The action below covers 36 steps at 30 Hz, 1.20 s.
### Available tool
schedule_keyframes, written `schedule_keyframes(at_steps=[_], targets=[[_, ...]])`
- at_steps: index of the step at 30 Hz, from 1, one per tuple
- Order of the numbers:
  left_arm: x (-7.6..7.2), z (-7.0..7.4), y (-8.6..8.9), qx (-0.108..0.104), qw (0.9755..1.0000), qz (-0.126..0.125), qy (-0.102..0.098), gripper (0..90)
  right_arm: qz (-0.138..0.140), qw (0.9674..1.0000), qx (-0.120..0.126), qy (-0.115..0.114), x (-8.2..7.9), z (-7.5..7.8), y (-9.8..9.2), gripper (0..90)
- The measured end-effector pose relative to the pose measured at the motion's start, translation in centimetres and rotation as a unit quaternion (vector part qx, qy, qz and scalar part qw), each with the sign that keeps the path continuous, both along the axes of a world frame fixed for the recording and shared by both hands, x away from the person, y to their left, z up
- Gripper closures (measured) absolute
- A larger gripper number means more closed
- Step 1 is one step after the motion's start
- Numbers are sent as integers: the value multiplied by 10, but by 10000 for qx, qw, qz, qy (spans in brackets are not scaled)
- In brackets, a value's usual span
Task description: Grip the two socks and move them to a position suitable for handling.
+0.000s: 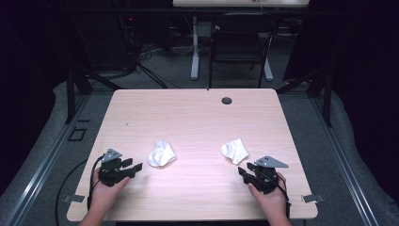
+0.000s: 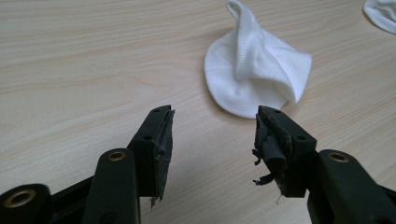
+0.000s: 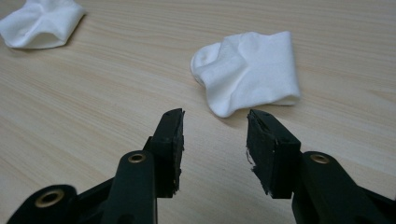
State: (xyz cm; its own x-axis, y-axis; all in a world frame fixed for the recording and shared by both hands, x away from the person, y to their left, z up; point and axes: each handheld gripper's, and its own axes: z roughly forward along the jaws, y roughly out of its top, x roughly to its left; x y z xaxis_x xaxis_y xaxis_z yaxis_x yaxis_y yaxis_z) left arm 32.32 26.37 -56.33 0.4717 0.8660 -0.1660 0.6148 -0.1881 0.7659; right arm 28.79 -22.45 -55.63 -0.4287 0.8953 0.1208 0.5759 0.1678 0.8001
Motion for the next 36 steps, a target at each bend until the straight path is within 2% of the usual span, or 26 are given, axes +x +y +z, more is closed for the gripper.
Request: schedule_keyframes(at_steps=[4,6,9,13,17,22,23,30,36], targets=[[-1,1,-3,-36,10000,-52,69,472,16,9999,-92,90,0,-1,1,572],[-1,0,-5,-21,9999,-72,99,472,20,9999,-26,119,1,-1,1,577],[-2,0,-7,32,9999,-81,86,472,2,9999,-18,167,2,0,0,585],[-4,1,-8,-31,10000,-67,46,472,-5,9997,-25,233,2,-2,0,600],[-5,3,-9,-8,9999,-125,86,477,-17,9997,-5,227,3,-2,0,605],[-7,4,-12,-81,9999,-131,10,489,5,9997,-45,238,3,-2,0,612],[-7,5,-13,-40,9998,-166,63,493,10,9997,-43,230,3,-2,0,614],[-6,2,-21,-37,9997,-233,58,514,-4,9997,-70,219,5,-2,2,628],[-7,-1,-29,-13,9994,-344,86,519,15,9995,-86,290,9,0,2,729]])
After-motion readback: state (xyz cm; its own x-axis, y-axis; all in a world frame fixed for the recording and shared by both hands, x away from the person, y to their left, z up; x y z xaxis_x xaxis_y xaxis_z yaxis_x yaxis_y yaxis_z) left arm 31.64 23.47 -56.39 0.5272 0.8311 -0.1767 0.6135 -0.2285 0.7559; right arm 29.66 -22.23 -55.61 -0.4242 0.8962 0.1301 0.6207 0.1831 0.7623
